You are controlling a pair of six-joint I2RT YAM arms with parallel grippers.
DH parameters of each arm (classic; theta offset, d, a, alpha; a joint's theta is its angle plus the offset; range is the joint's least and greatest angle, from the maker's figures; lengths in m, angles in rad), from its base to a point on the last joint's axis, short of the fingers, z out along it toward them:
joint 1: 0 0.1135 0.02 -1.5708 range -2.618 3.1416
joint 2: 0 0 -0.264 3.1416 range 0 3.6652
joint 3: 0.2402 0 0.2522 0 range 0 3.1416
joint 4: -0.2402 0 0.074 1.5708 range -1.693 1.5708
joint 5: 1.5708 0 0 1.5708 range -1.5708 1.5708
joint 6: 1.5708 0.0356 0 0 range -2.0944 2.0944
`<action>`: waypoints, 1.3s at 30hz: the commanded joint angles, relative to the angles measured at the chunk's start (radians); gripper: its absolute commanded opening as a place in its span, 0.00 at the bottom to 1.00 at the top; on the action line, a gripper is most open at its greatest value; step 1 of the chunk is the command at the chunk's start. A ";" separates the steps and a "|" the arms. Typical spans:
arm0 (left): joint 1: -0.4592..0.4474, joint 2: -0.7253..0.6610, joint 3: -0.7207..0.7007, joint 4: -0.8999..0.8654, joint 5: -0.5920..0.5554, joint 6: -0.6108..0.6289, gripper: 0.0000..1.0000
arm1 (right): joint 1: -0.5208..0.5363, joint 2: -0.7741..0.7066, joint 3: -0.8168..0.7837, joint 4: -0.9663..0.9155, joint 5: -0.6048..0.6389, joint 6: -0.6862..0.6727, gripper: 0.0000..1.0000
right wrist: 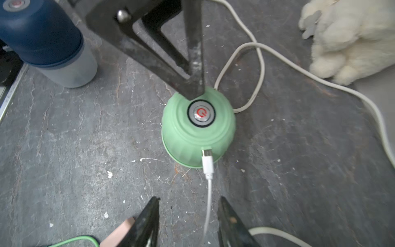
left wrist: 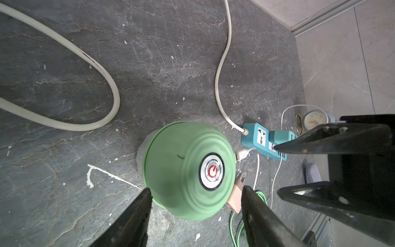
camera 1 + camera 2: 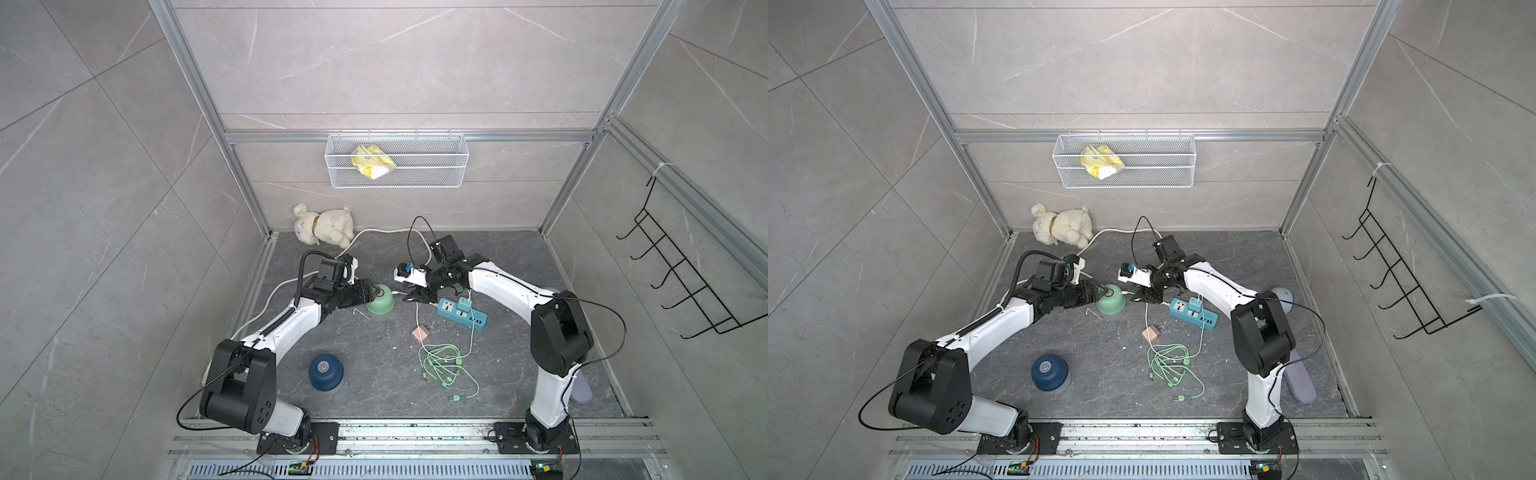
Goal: Charge the cordless meat grinders
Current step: Insert the charging cable into the cordless meat grinder.
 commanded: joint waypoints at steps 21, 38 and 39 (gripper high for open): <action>0.003 0.060 0.071 -0.034 0.029 0.059 0.62 | 0.013 0.005 0.050 -0.047 -0.032 -0.067 0.35; 0.003 0.075 0.084 -0.045 0.046 0.085 0.57 | -0.009 0.153 0.217 -0.142 0.026 -0.115 0.32; 0.002 0.075 0.086 -0.047 0.047 0.087 0.56 | -0.007 0.159 0.219 -0.148 0.030 -0.120 0.32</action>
